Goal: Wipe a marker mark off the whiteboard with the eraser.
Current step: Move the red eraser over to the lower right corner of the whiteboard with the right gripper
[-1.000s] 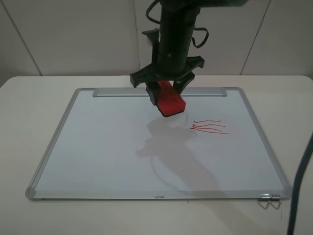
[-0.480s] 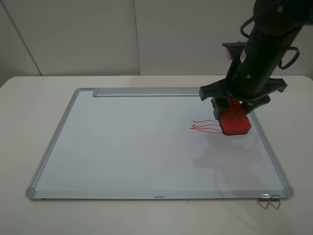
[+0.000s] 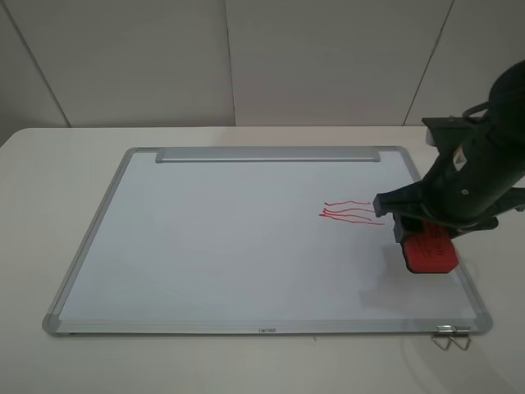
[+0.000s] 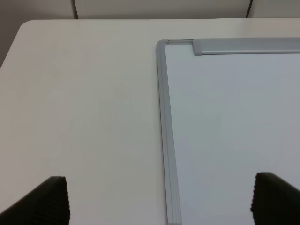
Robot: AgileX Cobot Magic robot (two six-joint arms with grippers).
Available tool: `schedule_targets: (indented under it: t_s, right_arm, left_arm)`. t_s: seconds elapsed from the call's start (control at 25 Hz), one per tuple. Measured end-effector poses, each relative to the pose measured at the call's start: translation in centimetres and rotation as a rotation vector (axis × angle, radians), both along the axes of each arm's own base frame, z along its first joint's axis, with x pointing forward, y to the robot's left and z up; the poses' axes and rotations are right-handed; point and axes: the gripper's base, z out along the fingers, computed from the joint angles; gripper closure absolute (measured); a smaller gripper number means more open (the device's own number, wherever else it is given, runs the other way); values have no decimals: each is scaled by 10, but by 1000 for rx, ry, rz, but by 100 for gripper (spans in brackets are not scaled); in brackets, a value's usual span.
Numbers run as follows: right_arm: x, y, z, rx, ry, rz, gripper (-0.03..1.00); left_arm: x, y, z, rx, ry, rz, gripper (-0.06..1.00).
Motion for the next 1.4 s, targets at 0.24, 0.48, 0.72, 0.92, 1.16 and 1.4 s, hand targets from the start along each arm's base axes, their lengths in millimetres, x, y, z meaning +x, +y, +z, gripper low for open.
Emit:
schedule_targets:
  t_s: [0.24, 0.48, 0.72, 0.92, 1.16, 1.4]
  right_arm:
    - [-10, -4, -15, -6, 0, 22, 47]
    - [-17, -7, -25, -3, 4, 36, 47]
    - [-15, -9, -37, -17, 44, 26, 47]
    - [-11, -17, -46, -22, 68, -14, 47]
    - [-10, -17, -48, -12, 55, -13, 47]
    - [-23, -20, -59, 0, 61, -3, 47]
  left_arm:
    - [0, 0, 0, 0, 0, 0, 17]
    - [0, 0, 0, 0, 0, 0, 17]
    - [0, 0, 0, 0, 0, 0, 17]
    - [0, 0, 0, 0, 0, 0, 17]
    - [0, 0, 0, 0, 0, 0, 17]
    - [0, 0, 0, 0, 0, 0, 17]
